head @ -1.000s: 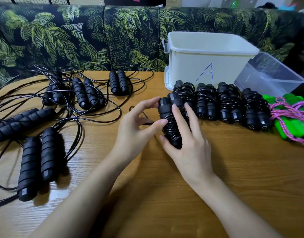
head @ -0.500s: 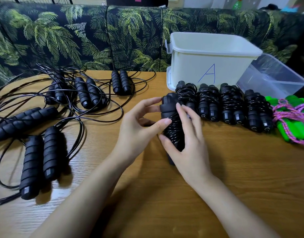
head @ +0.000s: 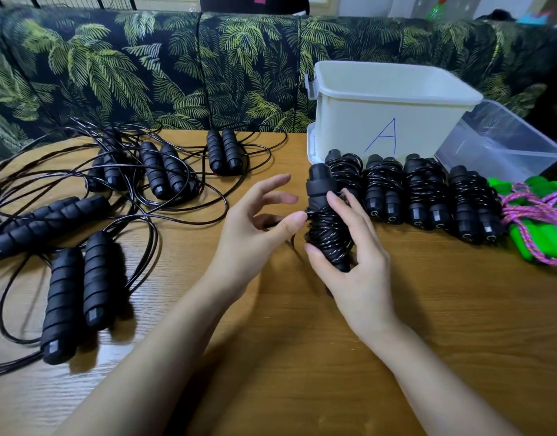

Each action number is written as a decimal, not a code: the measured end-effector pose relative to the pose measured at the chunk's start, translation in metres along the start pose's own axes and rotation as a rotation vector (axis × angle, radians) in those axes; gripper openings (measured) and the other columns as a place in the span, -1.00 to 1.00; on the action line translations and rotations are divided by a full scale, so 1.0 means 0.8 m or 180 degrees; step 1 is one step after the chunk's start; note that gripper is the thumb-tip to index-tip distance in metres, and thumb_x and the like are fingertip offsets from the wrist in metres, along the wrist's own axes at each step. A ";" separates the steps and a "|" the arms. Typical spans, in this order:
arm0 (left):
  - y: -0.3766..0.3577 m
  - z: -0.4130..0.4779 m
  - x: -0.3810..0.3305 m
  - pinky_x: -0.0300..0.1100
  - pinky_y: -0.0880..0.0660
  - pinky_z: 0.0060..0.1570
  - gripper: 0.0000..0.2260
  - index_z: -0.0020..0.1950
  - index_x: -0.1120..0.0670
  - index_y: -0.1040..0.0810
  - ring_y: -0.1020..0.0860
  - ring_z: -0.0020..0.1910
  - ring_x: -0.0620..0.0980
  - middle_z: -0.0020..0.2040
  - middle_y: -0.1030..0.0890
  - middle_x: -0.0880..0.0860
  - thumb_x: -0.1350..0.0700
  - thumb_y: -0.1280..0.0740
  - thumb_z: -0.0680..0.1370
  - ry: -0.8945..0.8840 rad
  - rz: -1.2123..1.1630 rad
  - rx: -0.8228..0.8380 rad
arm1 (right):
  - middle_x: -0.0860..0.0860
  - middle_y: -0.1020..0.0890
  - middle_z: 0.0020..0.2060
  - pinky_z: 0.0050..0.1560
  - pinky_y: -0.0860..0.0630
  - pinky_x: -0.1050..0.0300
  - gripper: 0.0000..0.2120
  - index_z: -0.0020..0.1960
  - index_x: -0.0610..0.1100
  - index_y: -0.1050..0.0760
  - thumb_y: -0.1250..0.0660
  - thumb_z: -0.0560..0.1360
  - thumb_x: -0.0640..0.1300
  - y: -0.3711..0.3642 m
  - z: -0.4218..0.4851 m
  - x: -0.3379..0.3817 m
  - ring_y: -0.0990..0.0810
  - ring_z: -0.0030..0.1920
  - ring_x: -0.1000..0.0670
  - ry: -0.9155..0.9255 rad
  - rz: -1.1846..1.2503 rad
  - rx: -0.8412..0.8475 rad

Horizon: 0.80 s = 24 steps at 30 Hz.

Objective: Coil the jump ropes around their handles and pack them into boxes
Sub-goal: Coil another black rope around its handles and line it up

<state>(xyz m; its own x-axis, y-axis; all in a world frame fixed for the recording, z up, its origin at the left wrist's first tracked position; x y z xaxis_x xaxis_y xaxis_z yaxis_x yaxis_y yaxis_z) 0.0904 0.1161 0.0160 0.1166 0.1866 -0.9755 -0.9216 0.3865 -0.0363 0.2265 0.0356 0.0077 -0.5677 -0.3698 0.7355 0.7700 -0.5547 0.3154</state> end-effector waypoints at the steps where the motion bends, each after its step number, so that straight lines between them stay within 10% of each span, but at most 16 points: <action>1: 0.000 0.000 0.001 -0.22 -0.55 -0.03 -0.52 0.34 -0.04 -0.50 -0.61 -0.11 -0.06 0.12 -0.64 0.06 0.12 -0.51 0.45 0.0033 -0.0024 0.0005 | -0.06 -0.36 0.49 0.44 -0.23 0.30 -0.39 0.41 0.06 -0.36 -0.45 0.43 -0.22 0.000 0.000 0.001 -0.30 0.49 0.15 -0.0037 0.0140 0.0027; 8: -0.008 -0.002 -0.003 -0.26 -0.55 -0.01 -0.39 0.49 0.08 -0.36 -0.63 0.10 -0.10 0.25 -0.61 0.10 0.12 -0.40 0.44 0.0184 -0.0227 0.0278 | 0.05 -0.43 0.43 0.45 -0.33 -0.16 -0.38 0.44 0.09 -0.33 -0.44 0.46 -0.21 -0.005 -0.003 -0.001 -0.38 0.46 0.01 -0.0369 0.0805 0.0404; 19: -0.003 -0.003 -0.004 -0.29 -0.56 -0.11 -0.41 0.39 0.01 -0.46 -0.68 -0.04 -0.09 0.12 -0.65 0.02 0.09 -0.47 0.35 0.0096 -0.0133 -0.0122 | 0.01 -0.13 0.59 0.40 -0.09 0.45 -0.42 0.56 0.07 -0.13 -0.23 0.61 -0.15 -0.019 -0.005 0.001 -0.07 0.54 0.24 0.0030 -0.0242 0.0643; 24: -0.010 -0.002 -0.006 -0.31 -0.55 -0.08 -0.40 0.42 0.04 -0.43 -0.67 -0.01 -0.13 0.15 -0.63 0.00 0.10 -0.46 0.38 0.0019 -0.0135 -0.0019 | 0.06 -0.10 0.59 0.19 -0.43 0.22 -0.24 0.56 0.19 -0.02 -0.39 0.53 -0.02 -0.019 -0.005 0.003 -0.20 0.52 0.14 0.0200 -0.0914 0.0566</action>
<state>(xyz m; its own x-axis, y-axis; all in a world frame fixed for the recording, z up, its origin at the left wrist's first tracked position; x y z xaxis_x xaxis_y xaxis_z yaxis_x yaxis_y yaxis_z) 0.0968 0.1101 0.0206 0.1534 0.1648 -0.9743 -0.9181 0.3884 -0.0789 0.2125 0.0402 0.0021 -0.7813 -0.2657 0.5648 0.6116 -0.5062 0.6080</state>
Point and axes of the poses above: each hand's wrist, its own z-axis towards the middle knuckle, its own y-axis out of the back of the hand, x = y × z, the point moved 6 cm from there along z, towards the middle knuckle
